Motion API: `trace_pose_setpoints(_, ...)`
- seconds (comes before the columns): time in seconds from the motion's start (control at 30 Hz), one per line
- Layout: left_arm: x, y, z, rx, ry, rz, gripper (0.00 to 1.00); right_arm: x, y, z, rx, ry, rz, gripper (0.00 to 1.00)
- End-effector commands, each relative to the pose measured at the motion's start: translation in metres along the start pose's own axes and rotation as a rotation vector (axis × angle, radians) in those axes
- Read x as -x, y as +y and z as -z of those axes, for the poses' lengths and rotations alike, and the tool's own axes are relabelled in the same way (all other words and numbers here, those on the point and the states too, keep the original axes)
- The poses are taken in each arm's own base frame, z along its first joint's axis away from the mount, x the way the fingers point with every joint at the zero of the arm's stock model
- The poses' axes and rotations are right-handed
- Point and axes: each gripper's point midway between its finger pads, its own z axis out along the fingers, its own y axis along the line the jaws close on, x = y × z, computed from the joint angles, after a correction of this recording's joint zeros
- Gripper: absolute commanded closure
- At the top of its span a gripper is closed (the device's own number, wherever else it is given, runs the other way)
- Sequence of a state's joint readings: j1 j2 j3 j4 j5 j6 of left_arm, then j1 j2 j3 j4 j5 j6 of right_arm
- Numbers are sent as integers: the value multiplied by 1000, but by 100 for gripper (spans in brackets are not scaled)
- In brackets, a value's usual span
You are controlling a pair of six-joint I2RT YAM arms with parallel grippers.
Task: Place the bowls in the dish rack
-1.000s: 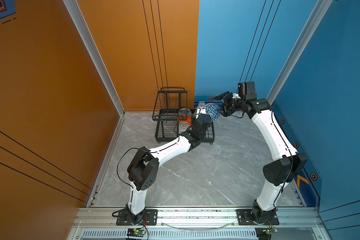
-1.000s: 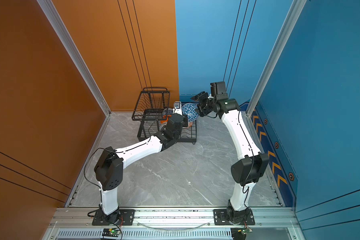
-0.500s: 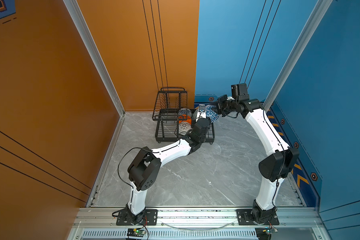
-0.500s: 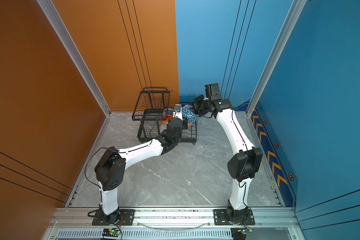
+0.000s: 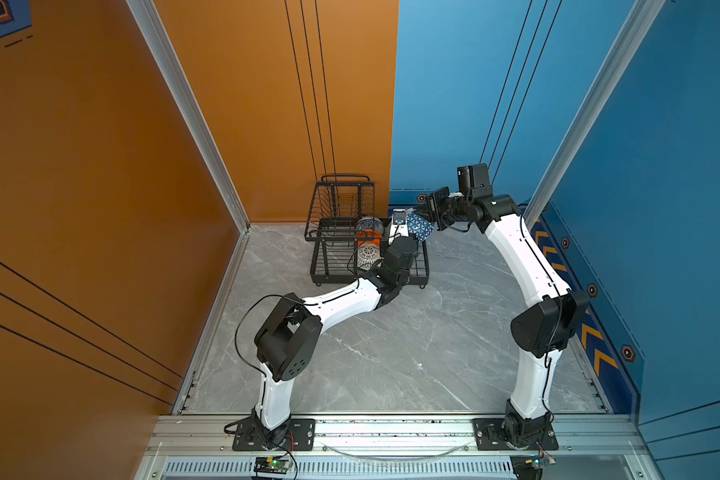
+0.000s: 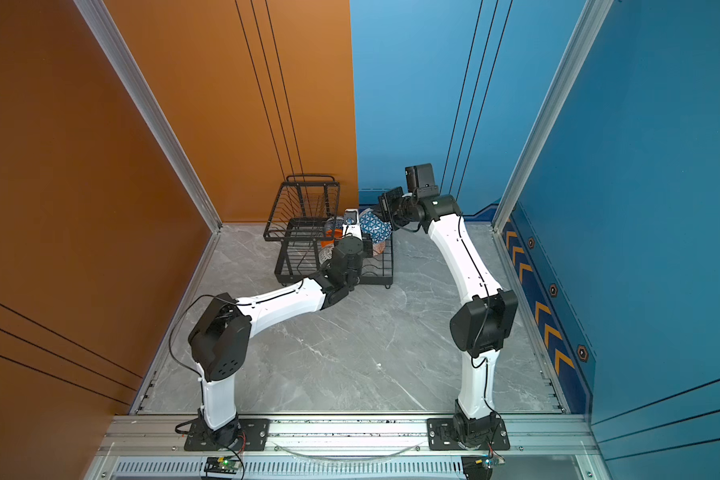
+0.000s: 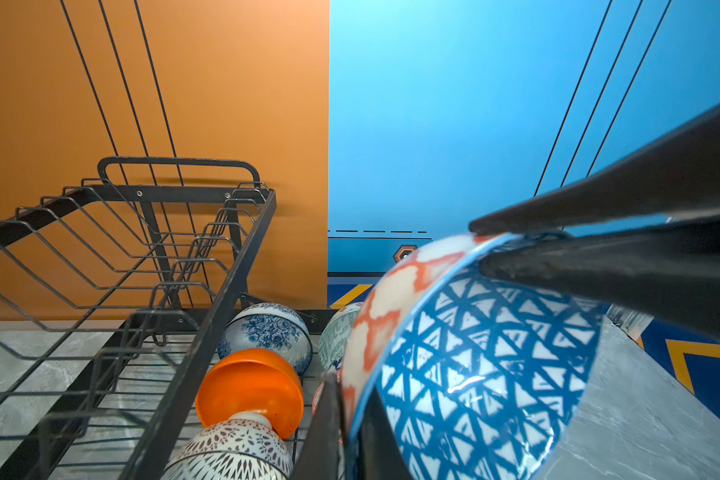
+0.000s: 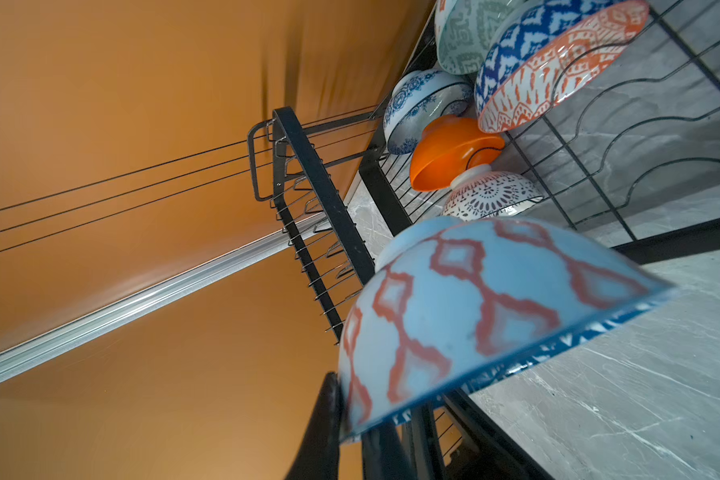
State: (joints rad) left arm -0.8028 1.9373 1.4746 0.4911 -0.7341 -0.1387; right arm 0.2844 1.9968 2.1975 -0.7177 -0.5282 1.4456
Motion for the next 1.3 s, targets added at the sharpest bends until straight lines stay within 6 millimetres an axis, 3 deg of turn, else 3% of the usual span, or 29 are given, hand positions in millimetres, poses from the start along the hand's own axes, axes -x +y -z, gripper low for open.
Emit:
trace_pose_setpoints(0.0,44,-4,9,-46,-75,38,86,23,15,-4,51,-75,77,100)
trace_pose_setpoints(0.13,43,-1,4,-48,-73,44,78,26,20,-8,63,-75,80,100)
trace_pose_setpoints(0.27,40,0,0,-53,-65,52,89,26,28,-6,87,-78,88,100)
trace_pose_setpoints(0.3,40,1,-2,-50,-66,57,89,31,19,-18,65,-75,76,100)
trace_pose_setpoints(0.53,44,2,-11,-58,-63,73,83,37,16,-26,68,-73,78,100)
trace_pose_setpoints(0.7,53,4,-4,-81,-57,87,58,42,22,-27,92,-80,124,100)
trace_pose_setpoints(1.0,69,30,20,-68,11,85,30,53,28,-33,148,-126,193,100)
trace_pose_setpoints(1.13,74,41,25,-67,67,84,1,55,23,-39,177,-146,188,100)
trace_pose_setpoints(1.27,75,53,29,-55,123,84,2,62,10,-49,168,-157,176,100)
